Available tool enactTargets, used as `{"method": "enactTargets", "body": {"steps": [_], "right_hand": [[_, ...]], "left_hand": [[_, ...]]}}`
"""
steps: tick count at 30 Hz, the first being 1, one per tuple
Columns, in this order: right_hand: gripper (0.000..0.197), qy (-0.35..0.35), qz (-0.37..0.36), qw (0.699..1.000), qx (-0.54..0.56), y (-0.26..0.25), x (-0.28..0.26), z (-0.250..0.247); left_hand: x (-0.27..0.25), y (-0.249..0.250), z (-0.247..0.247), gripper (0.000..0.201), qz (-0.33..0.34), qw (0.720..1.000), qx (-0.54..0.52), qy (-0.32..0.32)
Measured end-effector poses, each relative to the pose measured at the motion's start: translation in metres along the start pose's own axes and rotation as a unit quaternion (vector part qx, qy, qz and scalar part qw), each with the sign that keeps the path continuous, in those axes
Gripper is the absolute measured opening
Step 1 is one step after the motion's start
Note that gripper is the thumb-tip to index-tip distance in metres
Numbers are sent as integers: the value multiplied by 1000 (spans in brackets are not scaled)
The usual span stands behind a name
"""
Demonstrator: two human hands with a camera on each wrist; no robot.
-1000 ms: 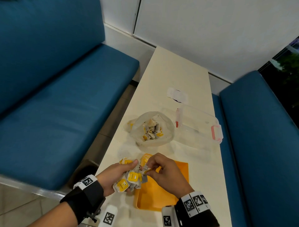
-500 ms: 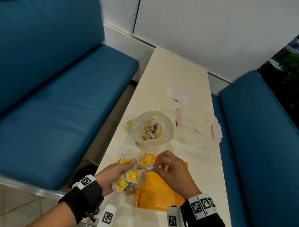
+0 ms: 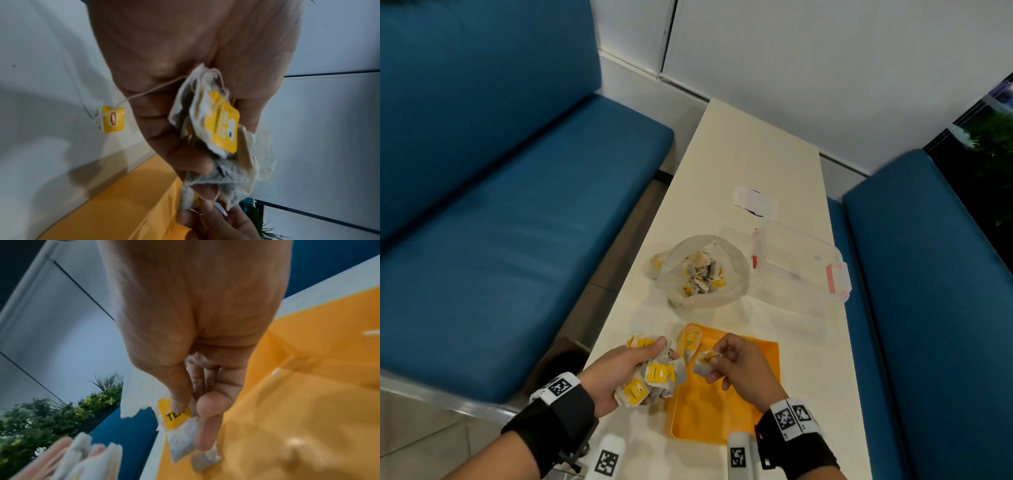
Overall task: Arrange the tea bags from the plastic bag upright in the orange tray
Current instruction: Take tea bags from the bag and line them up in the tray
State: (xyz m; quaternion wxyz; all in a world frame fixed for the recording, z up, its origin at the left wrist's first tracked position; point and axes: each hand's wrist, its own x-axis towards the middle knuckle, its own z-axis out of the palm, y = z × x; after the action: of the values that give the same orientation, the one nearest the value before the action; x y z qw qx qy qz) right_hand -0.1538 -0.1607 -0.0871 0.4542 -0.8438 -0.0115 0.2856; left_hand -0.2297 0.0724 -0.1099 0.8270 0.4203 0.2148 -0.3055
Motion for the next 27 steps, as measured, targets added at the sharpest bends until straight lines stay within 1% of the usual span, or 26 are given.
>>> {"method": "enactTargets", "body": {"steps": [5,8,13,17,22,25,27], "right_hand": [[13,-38,36,998,-44,7,17,15],[12,-37,46,997,-45,7,26,23],[7,24,88,996,13,10,36,34],[6,52,109,992,49,10,41,40],[16,83,120,987,67,5,44,44],[18,99,122,985,71,4,46,46],[17,113,126,983,72,5,49,49]], "left_hand": [[-1,-3,7,40,-9,1000,9,-6],[1,-8,9,46,-18,1000,26,-2],[4,-15,9,59,-17,999,29,2],[4,-16,8,58,-16,999,33,1],[2,-14,11,50,-15,1000,21,-3],[2,-14,11,53,-16,1000,23,-2],[1,-13,11,52,-17,1000,21,-2]]}}
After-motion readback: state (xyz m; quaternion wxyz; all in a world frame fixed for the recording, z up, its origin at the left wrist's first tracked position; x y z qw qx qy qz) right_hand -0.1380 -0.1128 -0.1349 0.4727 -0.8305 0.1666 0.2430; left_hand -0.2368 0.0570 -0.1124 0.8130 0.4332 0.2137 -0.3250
